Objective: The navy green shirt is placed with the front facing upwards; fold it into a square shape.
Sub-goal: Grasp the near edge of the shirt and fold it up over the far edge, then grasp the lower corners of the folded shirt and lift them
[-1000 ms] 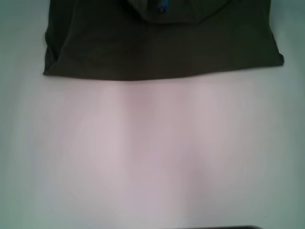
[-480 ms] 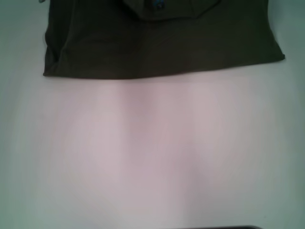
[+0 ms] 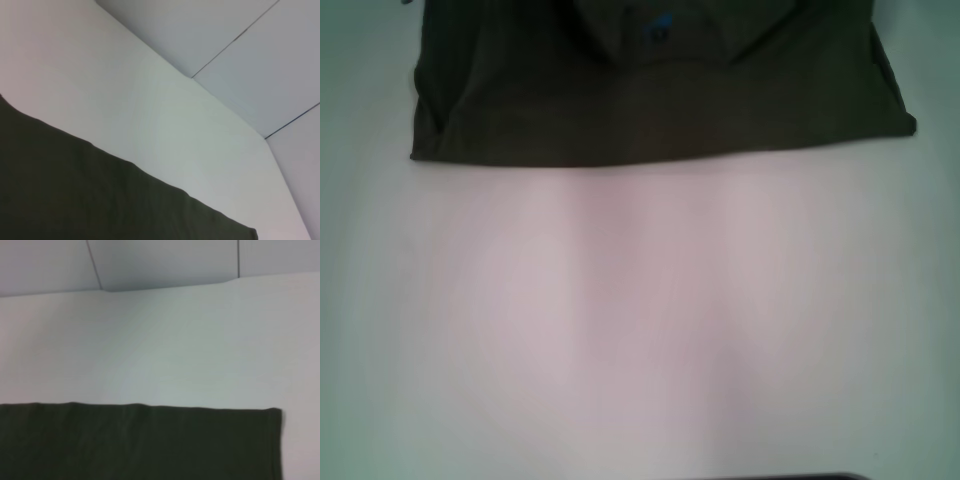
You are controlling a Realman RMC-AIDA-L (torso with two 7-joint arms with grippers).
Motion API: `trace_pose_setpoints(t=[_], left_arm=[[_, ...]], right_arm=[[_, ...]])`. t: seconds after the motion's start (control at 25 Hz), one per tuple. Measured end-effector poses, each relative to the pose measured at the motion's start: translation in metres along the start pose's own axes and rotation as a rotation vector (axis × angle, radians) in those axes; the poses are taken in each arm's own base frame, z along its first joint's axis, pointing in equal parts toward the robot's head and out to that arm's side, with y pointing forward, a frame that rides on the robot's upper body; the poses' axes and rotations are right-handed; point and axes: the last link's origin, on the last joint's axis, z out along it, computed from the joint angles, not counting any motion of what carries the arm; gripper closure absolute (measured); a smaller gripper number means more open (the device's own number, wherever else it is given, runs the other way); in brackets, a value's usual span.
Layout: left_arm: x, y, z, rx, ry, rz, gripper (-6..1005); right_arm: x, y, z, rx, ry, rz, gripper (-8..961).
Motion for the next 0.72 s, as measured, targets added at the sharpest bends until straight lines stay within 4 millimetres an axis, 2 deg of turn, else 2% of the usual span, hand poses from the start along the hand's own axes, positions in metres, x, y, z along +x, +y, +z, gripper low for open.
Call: trace_pose_setpoints(t=[0.24, 0.56, 0.72], left_arm=[[-0.0009, -0.0006, 0.0002, 0.001, -0.004, 0.001, 675], [-0.0043, -0.0060, -0.0024, 0.001, -0.012, -0.015, 450], [-0.0070, -0.0063, -0.0057, -0.017, -0.045, -0.014, 449]], right_arm=[[-0.0015, -0.0030, -0.0006, 0.014, -0.009, 0.000, 671], [-0.0002, -0.0010, -0.0038, -0.027, 0.030, -0.004, 552], [0.0043, 0.0007, -0.0081, -0.069, 0.065, 0.022, 492]])
